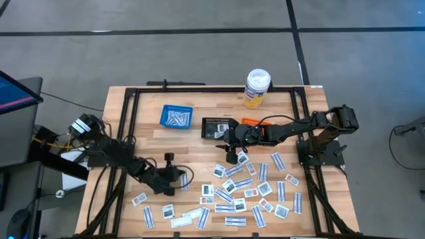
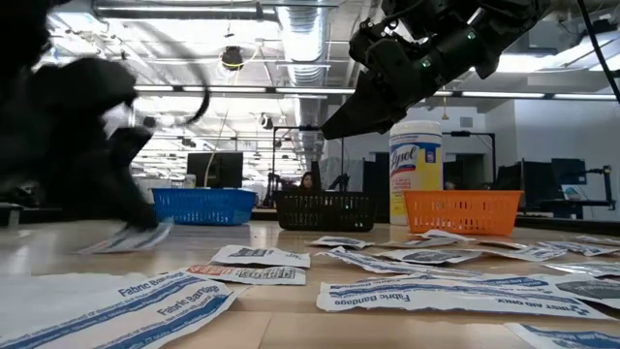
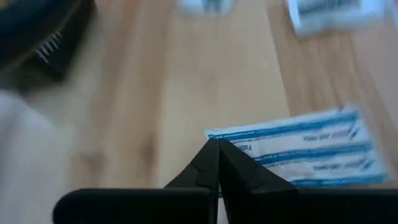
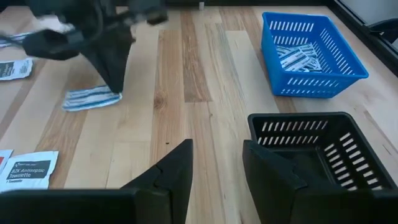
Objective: Pick & Place First Aid Supplies
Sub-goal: Put the bandage into the blue container
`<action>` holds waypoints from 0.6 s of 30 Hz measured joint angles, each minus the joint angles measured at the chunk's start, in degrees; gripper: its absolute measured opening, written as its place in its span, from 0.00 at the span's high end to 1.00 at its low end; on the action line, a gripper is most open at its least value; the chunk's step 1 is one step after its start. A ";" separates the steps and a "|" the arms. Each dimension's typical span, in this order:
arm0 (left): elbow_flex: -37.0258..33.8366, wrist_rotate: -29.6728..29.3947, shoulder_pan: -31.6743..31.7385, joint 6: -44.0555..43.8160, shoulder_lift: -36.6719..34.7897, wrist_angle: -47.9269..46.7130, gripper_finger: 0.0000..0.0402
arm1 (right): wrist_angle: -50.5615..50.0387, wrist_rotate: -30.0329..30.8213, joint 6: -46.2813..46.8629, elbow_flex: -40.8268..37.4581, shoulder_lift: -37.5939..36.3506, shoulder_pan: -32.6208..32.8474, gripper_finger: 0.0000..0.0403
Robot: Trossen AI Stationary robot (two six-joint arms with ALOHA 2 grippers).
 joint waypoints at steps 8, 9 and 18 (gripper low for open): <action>0.14 -1.04 10.14 21.02 -14.49 0.71 0.99 | 0.40 0.03 -0.02 0.00 0.00 0.00 0.67; 0.14 -1.08 11.94 24.56 -16.23 0.52 0.99 | 0.44 0.03 0.00 0.00 0.00 0.00 0.67; 0.21 5.47 39.34 41.88 -29.45 -6.11 0.99 | 0.44 0.05 -0.02 0.00 0.00 0.00 0.67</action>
